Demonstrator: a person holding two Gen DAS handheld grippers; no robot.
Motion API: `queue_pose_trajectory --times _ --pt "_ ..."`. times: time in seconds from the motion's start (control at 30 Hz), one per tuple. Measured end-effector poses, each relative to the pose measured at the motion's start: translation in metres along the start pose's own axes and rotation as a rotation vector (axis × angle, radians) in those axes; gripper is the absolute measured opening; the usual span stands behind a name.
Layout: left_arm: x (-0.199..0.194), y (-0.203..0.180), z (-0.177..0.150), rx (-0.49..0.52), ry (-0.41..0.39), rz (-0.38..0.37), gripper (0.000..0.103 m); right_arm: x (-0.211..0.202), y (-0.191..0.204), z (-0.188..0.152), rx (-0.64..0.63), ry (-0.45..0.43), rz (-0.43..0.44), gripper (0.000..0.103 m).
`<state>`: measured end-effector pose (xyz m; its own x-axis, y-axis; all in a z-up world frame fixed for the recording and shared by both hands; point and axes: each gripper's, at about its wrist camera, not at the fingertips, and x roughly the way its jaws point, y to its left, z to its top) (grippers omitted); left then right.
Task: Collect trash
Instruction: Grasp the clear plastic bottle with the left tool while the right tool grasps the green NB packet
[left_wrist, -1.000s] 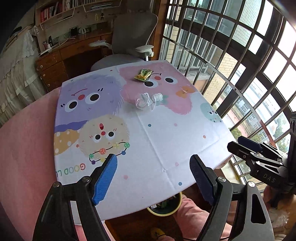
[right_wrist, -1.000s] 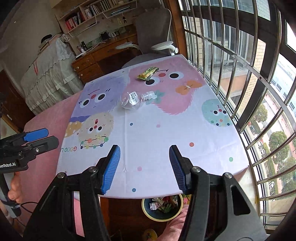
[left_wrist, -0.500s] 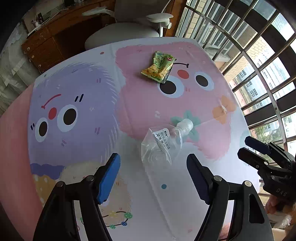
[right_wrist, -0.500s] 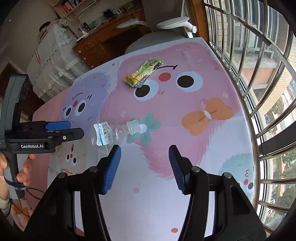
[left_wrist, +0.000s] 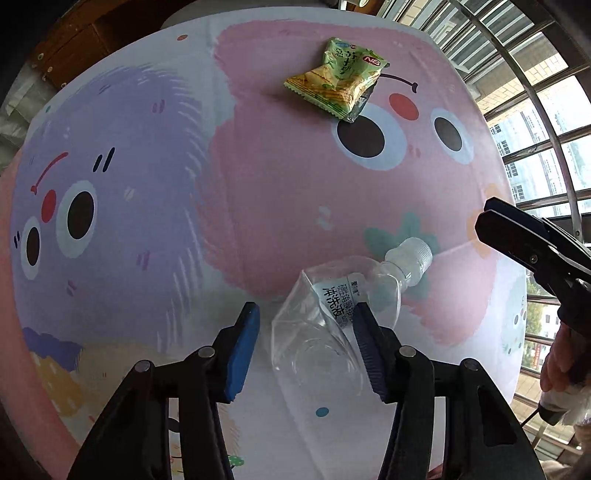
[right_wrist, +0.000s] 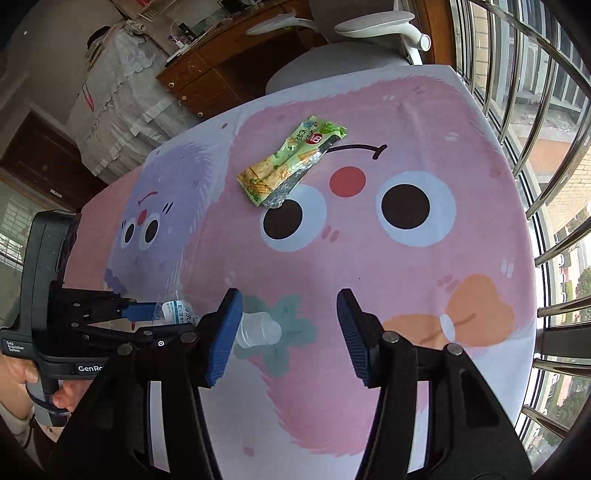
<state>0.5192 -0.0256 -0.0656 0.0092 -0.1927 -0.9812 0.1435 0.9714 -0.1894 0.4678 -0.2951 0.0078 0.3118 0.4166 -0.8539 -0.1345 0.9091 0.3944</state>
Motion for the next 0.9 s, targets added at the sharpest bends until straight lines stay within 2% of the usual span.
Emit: queue_pose_trajectory --times 0.2,0.33,0.37,0.47,0.53,0.63,0.8,0.83,0.87,0.9 --pt "-0.006 0.002 0.009 -0.069 -0.051 0.050 0.040 0.022 0.002 0.033 0.039 -0.001 0.015 0.051" --pt "-0.031 0.012 0.020 -0.161 -0.158 0.098 0.040 0.041 -0.001 0.062 0.100 0.001 0.007 0.052" --pt "-0.041 0.015 0.012 -0.183 -0.192 0.117 0.040 0.048 -0.002 0.069 0.119 0.006 0.002 0.054" --pt "-0.063 0.028 0.018 -0.233 -0.279 0.180 0.040 0.068 -0.003 0.091 0.179 0.018 -0.021 0.059" --pt "-0.074 0.041 0.023 -0.267 -0.315 0.216 0.040 0.082 -0.001 0.102 0.201 0.018 -0.056 0.059" --pt "-0.083 0.056 0.026 -0.335 -0.341 0.243 0.040 0.102 0.011 0.114 0.173 0.014 -0.160 0.060" --pt "-0.092 0.074 0.018 -0.389 -0.363 0.245 0.040 0.129 0.048 0.120 0.015 -0.009 -0.326 0.061" --pt "-0.093 0.076 0.016 -0.394 -0.364 0.245 0.040 0.133 0.055 0.117 -0.024 -0.012 -0.348 0.056" --pt "-0.094 0.077 0.013 -0.400 -0.365 0.245 0.040 0.137 0.063 0.115 -0.062 -0.016 -0.361 0.043" --pt "-0.094 0.079 0.010 -0.406 -0.365 0.246 0.040 0.139 0.069 0.112 -0.091 -0.014 -0.368 0.035"
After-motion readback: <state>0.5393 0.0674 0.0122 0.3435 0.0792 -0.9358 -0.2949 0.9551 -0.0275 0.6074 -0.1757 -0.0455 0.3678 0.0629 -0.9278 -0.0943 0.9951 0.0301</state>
